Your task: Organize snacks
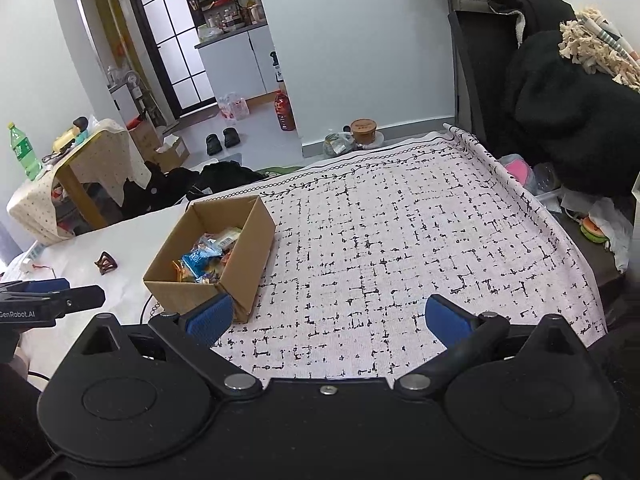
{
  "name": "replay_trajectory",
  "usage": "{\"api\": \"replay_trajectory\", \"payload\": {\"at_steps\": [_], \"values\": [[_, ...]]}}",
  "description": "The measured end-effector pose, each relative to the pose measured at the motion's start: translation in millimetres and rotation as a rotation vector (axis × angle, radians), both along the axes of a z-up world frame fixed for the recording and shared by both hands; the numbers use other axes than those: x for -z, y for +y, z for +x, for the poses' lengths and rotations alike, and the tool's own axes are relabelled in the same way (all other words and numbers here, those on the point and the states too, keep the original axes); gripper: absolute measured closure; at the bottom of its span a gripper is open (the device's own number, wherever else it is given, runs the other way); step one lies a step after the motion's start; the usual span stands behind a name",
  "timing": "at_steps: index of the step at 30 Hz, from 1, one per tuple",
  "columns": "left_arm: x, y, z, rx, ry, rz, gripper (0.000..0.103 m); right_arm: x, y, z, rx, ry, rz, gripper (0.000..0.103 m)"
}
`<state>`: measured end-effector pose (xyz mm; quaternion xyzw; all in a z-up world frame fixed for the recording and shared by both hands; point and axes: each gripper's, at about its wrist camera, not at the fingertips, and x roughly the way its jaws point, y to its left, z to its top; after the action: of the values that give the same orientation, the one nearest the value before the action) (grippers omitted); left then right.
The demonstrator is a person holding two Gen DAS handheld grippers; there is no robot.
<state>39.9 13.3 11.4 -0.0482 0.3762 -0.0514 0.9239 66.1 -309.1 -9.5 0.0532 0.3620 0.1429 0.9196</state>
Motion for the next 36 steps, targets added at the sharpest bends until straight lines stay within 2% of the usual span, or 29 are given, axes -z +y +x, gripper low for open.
{"api": "replay_trajectory", "payload": {"at_steps": [36], "values": [[-0.4,-6.8,-3.7,0.027,-0.019,0.008,0.001,-4.8,1.1,-2.0,0.007,-0.013,-0.027,0.000]]}}
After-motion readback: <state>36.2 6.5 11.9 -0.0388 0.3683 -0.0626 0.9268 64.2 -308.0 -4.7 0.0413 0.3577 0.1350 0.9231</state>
